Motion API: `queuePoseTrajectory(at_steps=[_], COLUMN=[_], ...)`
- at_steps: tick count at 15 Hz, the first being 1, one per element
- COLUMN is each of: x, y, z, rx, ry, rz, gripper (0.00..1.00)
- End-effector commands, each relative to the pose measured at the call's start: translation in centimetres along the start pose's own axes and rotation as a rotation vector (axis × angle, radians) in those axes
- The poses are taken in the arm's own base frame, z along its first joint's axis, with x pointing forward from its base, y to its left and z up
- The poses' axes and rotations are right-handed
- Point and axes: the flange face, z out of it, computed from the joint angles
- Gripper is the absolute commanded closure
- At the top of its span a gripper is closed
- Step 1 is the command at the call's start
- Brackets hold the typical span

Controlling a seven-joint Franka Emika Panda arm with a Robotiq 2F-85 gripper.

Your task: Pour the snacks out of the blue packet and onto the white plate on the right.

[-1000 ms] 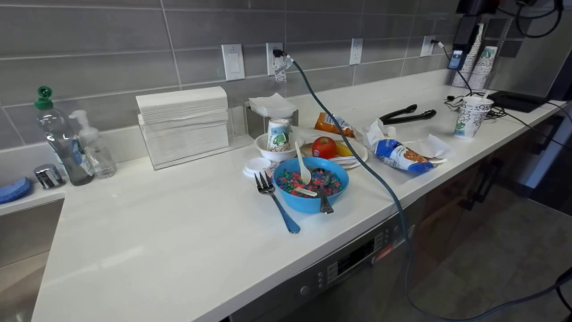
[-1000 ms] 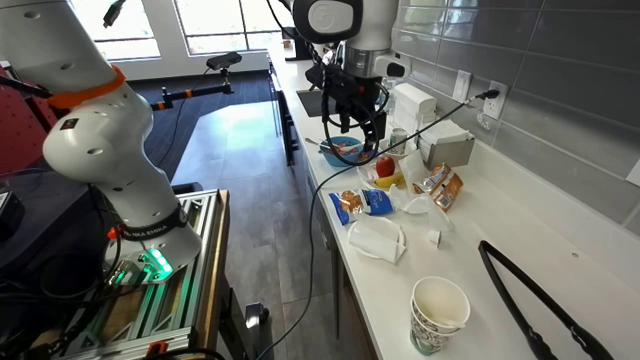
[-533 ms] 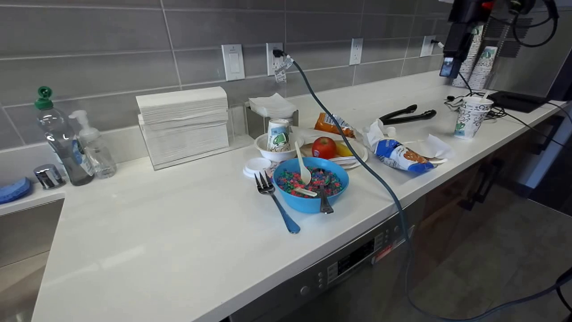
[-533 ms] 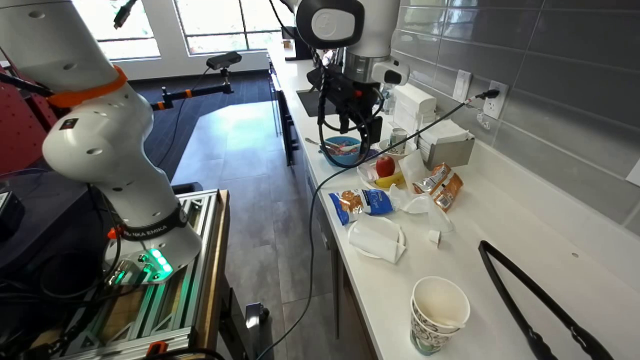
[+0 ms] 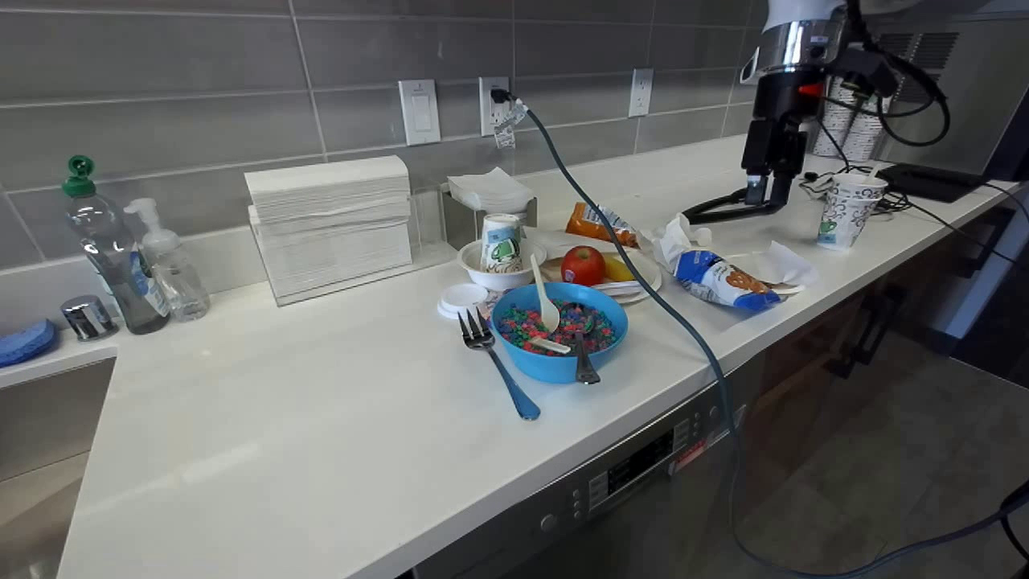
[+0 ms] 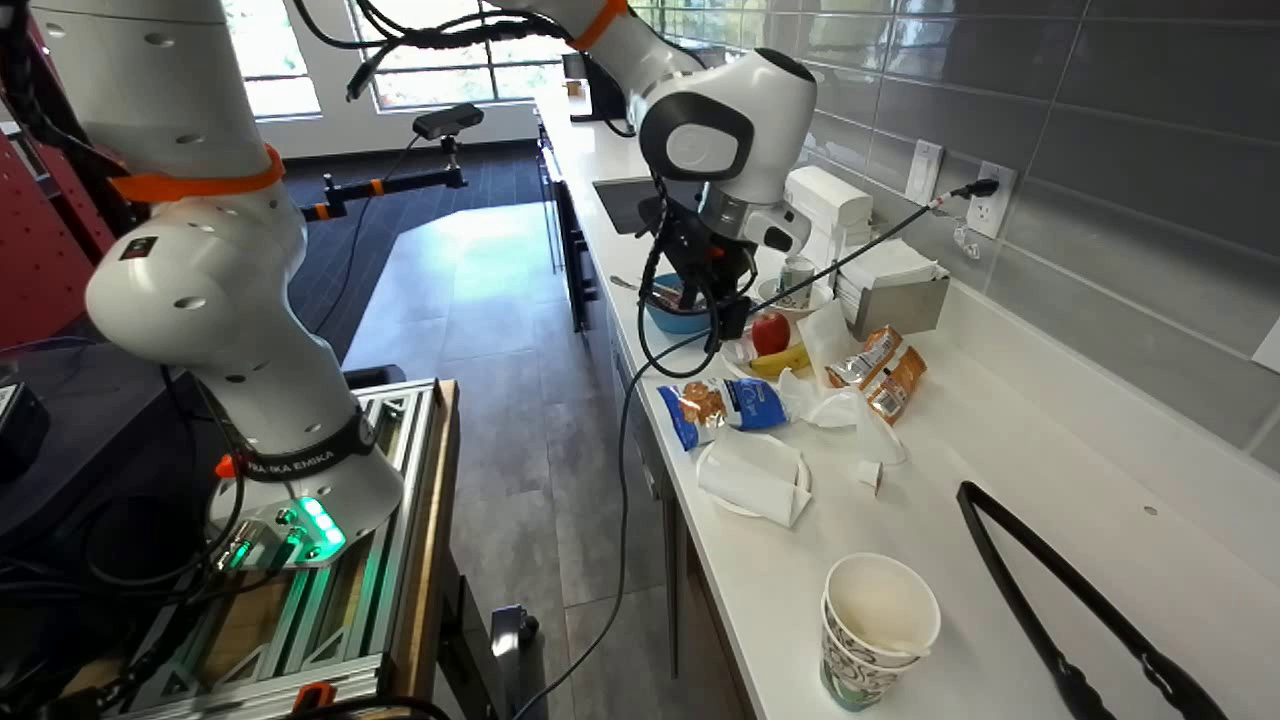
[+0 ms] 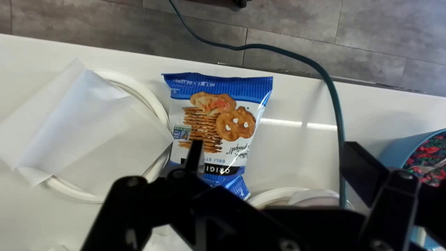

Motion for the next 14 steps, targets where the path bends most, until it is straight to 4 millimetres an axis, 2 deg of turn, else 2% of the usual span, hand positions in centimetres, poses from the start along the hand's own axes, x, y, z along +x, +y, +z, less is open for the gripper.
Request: queuePoseTrajectory(at_steps=[1, 7, 8, 10, 14], x=[2.9, 6.1, 6.5, 7.1, 8.1], y=[0.9, 1.9, 1.9, 2.0, 2.0], z=[3.1, 5.3, 5.5, 5.9, 7.1], rx=[-0.046, -0.086, -0.087, -0.087, -0.082], ry=[-0.015, 0.019, 0.019, 0.022, 0.012], rz=[0.078, 0.124, 0.127, 0.127, 0.127], gripper=[0.00, 0.00, 0.18, 0.31, 0.64])
